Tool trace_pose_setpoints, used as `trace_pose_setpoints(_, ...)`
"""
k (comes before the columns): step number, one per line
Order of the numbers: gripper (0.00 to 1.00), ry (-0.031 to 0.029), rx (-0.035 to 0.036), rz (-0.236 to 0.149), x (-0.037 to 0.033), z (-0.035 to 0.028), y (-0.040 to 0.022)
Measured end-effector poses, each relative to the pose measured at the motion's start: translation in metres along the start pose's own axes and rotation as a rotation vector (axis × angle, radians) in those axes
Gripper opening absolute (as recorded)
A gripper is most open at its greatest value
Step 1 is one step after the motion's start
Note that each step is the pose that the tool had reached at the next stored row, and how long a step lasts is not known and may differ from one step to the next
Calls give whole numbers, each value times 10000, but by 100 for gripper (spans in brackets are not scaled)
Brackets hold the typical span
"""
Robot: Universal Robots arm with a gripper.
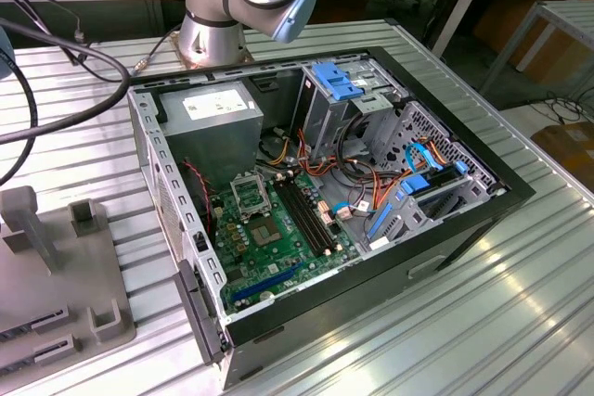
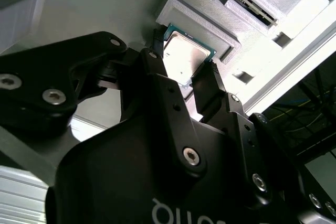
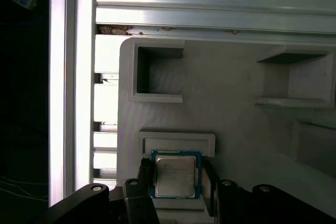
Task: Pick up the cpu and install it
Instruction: 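Pick up the cpu and move it towards the insertion slot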
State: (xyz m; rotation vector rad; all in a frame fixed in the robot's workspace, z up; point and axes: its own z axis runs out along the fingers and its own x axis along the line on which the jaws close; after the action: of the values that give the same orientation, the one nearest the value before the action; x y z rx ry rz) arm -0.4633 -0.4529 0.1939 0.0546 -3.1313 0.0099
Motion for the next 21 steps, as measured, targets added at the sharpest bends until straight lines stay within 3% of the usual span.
trace_pose_setpoints(9, 47, 5, 3, 0, 2, -178, -1)
trace_pose_setpoints(16, 47, 4, 2, 0, 2, -185, -1)
trace_pose_setpoints(21, 47, 7, 3, 0, 3, -254, -2)
